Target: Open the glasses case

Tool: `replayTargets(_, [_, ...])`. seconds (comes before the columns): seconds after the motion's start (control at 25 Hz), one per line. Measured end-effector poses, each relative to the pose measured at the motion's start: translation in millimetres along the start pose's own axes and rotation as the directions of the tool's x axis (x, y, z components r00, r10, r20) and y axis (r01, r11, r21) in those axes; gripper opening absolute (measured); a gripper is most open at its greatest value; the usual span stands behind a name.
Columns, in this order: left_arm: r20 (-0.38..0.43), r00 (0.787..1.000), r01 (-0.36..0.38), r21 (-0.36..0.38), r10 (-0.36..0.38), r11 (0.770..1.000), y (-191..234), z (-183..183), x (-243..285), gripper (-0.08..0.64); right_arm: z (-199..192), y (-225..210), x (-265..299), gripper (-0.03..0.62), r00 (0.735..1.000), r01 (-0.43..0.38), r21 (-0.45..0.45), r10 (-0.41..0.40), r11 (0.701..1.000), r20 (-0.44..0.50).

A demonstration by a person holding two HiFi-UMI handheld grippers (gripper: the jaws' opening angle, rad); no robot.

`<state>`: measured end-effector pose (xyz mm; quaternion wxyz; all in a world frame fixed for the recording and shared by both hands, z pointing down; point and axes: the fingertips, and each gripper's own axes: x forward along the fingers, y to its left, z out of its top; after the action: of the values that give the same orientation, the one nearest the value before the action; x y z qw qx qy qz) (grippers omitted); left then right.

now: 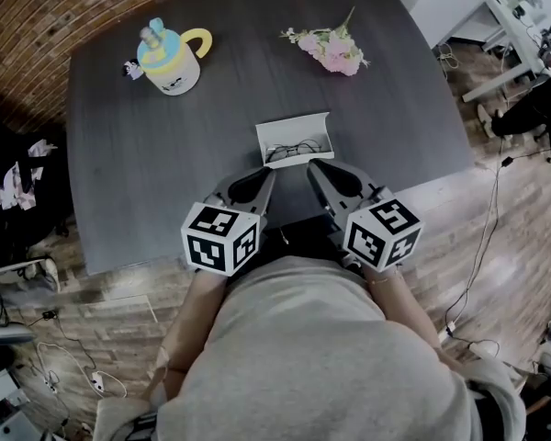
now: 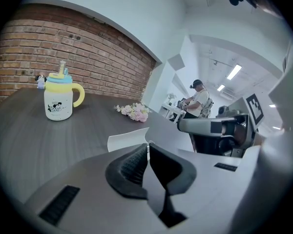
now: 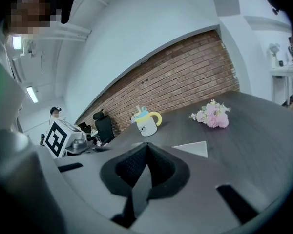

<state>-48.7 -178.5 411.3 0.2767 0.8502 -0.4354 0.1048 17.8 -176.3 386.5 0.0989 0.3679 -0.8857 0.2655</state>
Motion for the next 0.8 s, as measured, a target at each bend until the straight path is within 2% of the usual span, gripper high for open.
replayTargets(0.8, [0.009,1.0,0.011,-0.015,-0.011,1.0,1.3,3.1,2.7,0.031,-7.4,-2.4,-2.4,0.006,1.0,0.0,0.036,0.0,0.999,0.0])
